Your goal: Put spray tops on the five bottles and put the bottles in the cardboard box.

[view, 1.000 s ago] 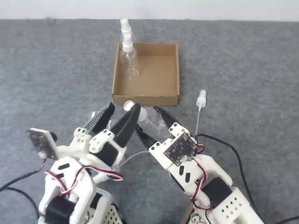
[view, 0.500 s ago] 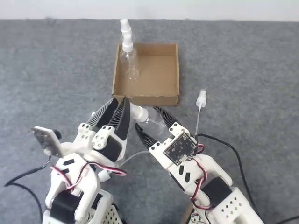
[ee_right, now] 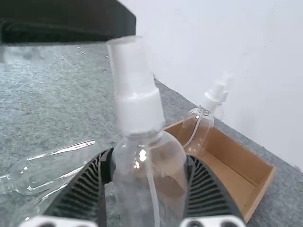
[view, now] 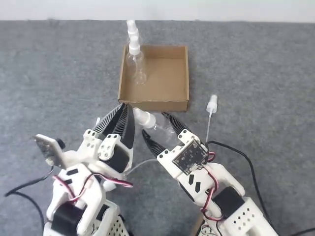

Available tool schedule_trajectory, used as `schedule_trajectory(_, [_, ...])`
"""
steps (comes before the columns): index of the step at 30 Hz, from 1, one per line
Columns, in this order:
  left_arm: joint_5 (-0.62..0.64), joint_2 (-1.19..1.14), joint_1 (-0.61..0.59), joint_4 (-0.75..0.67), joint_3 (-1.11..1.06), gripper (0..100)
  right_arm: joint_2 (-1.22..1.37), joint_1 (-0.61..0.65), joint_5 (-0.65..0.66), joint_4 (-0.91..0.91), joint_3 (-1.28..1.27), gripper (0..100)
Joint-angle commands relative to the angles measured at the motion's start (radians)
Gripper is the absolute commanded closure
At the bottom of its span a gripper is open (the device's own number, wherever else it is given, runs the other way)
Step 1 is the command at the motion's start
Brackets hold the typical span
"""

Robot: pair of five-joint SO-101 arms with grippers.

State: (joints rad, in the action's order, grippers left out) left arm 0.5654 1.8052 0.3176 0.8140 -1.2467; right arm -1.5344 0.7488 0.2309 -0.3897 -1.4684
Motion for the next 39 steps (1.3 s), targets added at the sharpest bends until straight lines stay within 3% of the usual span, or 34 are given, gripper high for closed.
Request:
schedule_trajectory(1, [-0.012,0.015,-0.028,0.0,0.064,98,-0.012,-0.007,0.011,0.028,0.02,99.1])
schedule_trajectory(13, [-0.011,0.014,-0.235,-0.069,0.094,98,-0.012,-0.007,0.009,0.03,0.021,99.1])
schedule_trajectory(21, [-0.008,0.014,-0.232,-0.091,-0.059,98,-0.022,0.005,-0.083,0.018,0.048,99.1])
schedule_trajectory(28, [-0.018,0.014,-0.184,-0.285,-0.219,98,-0.022,0.096,-0.074,-0.022,0.052,99.1])
schedule_trajectory(34, [-0.186,0.014,-0.02,-0.288,-0.271,98,-0.016,0.102,-0.072,-0.024,0.048,99.1])
schedule_trajectory(39, [-0.216,0.014,-0.023,-0.276,-0.265,98,-0.013,0.097,-0.072,-0.024,0.048,99.1])
